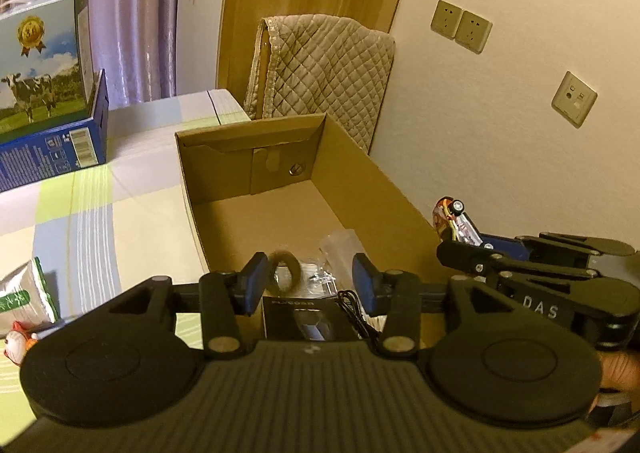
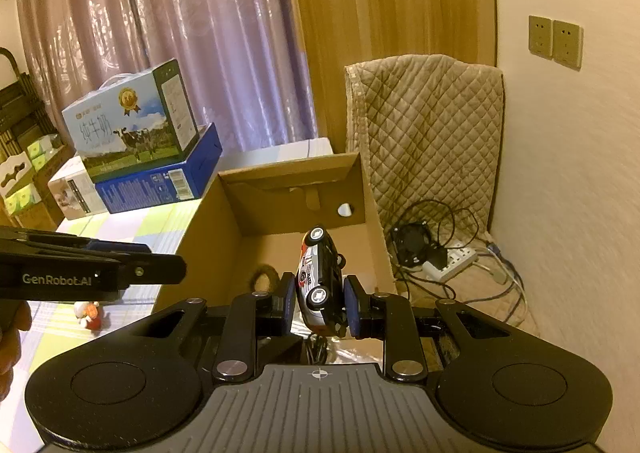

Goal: Organize objects
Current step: 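Carry the hair tie and toy car into the cardboard box and open both tools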

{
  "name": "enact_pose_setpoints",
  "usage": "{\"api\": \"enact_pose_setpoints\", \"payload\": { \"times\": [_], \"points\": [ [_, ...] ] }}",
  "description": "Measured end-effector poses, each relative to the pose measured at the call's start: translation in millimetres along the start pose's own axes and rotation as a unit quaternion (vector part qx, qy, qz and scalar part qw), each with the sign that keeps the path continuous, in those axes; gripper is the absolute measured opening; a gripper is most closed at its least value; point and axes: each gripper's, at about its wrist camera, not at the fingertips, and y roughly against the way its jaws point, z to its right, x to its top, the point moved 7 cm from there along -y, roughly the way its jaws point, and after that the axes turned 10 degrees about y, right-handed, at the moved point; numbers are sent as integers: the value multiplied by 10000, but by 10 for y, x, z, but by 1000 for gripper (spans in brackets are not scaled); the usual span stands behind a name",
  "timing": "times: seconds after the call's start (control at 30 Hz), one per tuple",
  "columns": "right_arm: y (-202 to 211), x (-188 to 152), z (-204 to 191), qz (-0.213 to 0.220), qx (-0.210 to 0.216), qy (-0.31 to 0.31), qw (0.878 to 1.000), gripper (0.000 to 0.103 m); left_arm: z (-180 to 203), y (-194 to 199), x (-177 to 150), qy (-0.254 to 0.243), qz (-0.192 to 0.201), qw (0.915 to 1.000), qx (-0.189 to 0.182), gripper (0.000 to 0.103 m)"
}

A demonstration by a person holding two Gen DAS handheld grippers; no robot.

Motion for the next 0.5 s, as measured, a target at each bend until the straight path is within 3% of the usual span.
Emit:
{"api": "enact_pose_setpoints", "payload": {
  "times": [0.37,0.4,0.47,0.5],
  "points": [
    [-46,69,-31,158,302,-246,9991,23,-195,190,57,208,210,9994,168,41],
    [-61,71,-19,185,345,-336,9987,25,-211,204,57,214,223,9994,179,42],
    [-78,74,39,256,361,-539,9976,45,-239,225,52,215,230,9993,205,42],
    [-73,79,81,292,328,-614,9971,48,-259,234,42,238,231,9992,217,42]
  ]
}}
